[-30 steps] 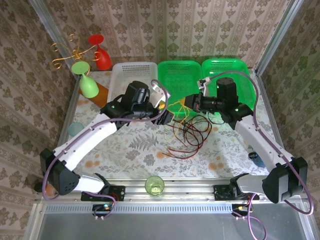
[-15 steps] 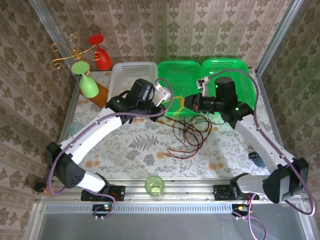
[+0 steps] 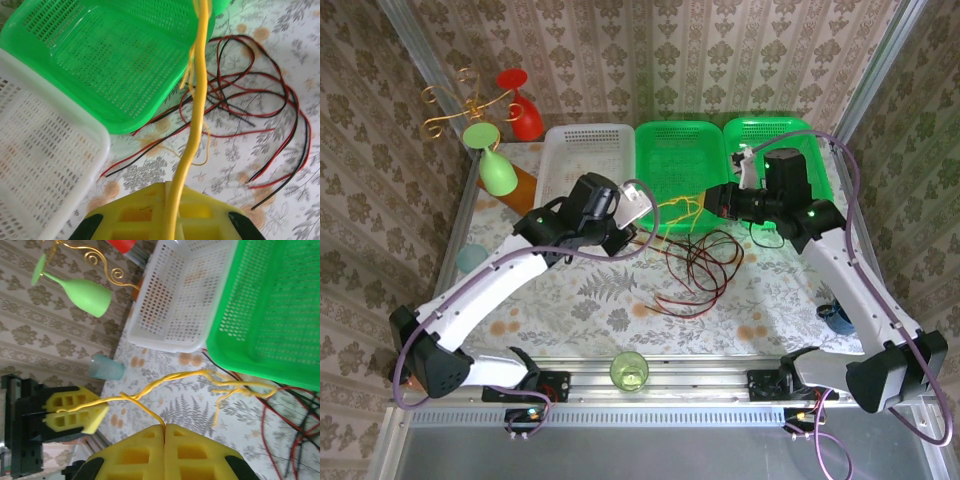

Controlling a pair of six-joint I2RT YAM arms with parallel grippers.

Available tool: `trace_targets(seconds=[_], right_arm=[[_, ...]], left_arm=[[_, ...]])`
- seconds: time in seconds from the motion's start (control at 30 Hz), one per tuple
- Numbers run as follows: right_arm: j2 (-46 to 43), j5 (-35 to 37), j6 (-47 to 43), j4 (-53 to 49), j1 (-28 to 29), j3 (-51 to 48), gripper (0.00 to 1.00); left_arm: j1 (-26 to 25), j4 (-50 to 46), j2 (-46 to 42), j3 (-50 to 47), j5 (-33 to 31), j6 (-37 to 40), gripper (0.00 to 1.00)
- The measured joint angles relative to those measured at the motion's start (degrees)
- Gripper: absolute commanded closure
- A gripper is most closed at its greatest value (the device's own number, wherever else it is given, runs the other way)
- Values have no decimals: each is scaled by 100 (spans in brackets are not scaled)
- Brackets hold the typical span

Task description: Untangle the cables

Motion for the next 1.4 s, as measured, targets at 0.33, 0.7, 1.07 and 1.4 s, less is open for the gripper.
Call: trace_targets(seconds=[0.33, 0.7, 1.07, 1.4], right_arm=[[-129, 341, -651, -726, -407, 66, 100], [-356, 273, -1023, -1014, -1158, 68, 100], [-487, 273, -1172, -1139, -1932, 66, 100], [-568, 271, -1193, -1231, -2354, 20, 100]], left_arm=[[175, -94, -605, -444, -313, 448, 100], [992, -109, -1309, -772, 48, 483, 100], [2114, -70, -1696, -918, 481, 122, 100], [3023, 372, -1974, -942, 610, -767, 100]])
